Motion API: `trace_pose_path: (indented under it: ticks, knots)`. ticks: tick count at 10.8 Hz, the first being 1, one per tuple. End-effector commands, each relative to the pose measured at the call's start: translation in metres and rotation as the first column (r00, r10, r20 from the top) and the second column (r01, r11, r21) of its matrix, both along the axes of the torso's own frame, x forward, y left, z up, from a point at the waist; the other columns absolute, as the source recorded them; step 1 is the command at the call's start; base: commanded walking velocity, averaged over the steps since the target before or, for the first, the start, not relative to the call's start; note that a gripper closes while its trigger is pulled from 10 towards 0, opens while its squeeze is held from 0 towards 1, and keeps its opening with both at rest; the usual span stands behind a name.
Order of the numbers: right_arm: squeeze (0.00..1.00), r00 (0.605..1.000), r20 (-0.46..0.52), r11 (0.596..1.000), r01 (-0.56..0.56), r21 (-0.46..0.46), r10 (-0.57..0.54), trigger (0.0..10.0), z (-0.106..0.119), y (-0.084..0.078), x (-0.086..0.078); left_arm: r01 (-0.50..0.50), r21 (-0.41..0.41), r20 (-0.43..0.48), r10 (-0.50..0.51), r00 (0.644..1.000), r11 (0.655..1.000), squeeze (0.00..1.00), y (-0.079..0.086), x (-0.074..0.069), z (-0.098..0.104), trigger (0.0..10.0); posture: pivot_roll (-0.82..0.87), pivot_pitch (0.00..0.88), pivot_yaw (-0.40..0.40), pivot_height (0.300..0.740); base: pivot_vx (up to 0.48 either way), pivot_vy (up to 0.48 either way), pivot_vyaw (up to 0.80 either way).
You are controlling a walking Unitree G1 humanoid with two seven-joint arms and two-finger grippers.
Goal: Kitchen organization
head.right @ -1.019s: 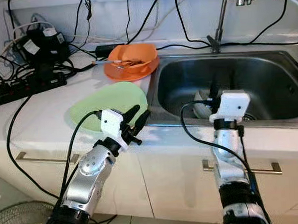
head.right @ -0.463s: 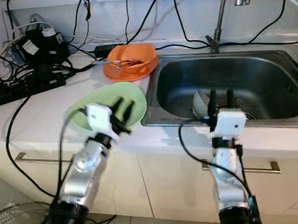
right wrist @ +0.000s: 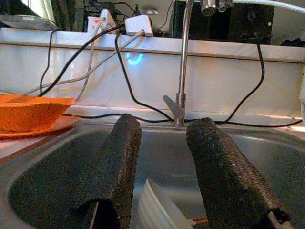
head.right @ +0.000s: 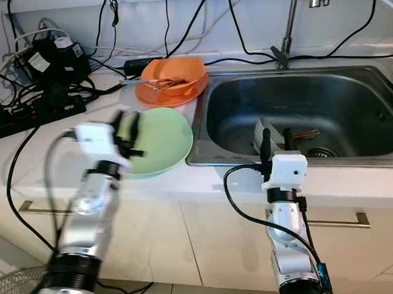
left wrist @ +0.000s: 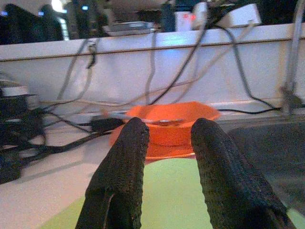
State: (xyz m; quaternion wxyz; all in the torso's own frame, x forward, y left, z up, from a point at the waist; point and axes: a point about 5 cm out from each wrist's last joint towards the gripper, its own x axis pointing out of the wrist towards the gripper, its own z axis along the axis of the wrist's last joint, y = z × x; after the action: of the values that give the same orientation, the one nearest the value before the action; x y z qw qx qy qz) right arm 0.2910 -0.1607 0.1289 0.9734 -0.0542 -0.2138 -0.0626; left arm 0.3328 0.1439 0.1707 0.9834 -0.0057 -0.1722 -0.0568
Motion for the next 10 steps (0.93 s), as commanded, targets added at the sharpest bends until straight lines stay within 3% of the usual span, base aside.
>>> trace_pose_path:
  ticks: [1, 2, 3, 5, 7, 8, 10]
  knots:
    - [0.00, 0.999, -0.035, 1.000, -0.003, 0.000, 0.003, 10.0, -0.007, 0.003, -0.001, -0.087, -0.056, -0.010, 0.086, 0.996, 0.995, 0.00, 0.018, 0.001, 0.001, 10.0, 0.02, 0.019, 0.096, 0.740, 0.000, 0.000, 0.00]
    - [0.00, 0.999, -0.038, 1.000, -0.001, 0.002, 0.001, 10.0, -0.008, 0.003, -0.002, -0.176, -0.179, -0.047, 0.170, 0.984, 0.968, 0.00, 0.036, 0.000, 0.000, 10.0, 0.02, 0.018, 0.097, 0.740, 0.000, 0.000, 0.00]
    - [0.00, 0.999, -0.040, 1.000, 0.000, 0.003, 0.000, 10.0, -0.008, 0.003, -0.002, -0.220, -0.346, -0.112, 0.193, 0.975, 0.912, 0.00, 0.049, -0.001, -0.004, 10.0, 0.03, 0.017, 0.098, 0.740, 0.000, 0.000, 0.00]
    - [0.00, 0.999, -0.042, 1.000, -0.004, 0.007, 0.005, 10.0, -0.009, 0.005, -0.001, -0.148, -0.506, -0.189, 0.058, 0.980, 0.850, 0.00, 0.057, -0.003, -0.016, 10.0, 0.03, 0.013, 0.099, 0.740, 0.000, 0.000, 0.00]
    - [0.00, 0.999, -0.046, 1.000, -0.010, 0.006, 0.010, 10.0, -0.010, 0.007, -0.001, -0.046, -0.581, -0.238, -0.116, 0.964, 0.813, 0.00, 0.059, -0.010, -0.030, 10.0, 0.03, 0.005, 0.103, 0.740, 0.000, 0.000, 0.00]
    - [0.00, 0.999, -0.045, 1.000, -0.013, 0.006, 0.013, 10.0, -0.010, 0.008, 0.000, -0.013, -0.646, -0.236, -0.184, 0.954, 0.763, 0.00, 0.062, -0.016, -0.033, 10.0, 0.03, 0.000, 0.105, 0.740, 0.000, 0.000, 0.00]
    - [0.00, 0.999, -0.040, 1.000, -0.016, 0.007, 0.016, 10.0, -0.009, 0.008, 0.000, -0.020, -0.682, -0.222, -0.181, 0.958, 0.731, 0.00, 0.069, -0.022, -0.033, 10.0, 0.02, 0.000, 0.109, 0.740, 0.000, 0.000, 0.00]
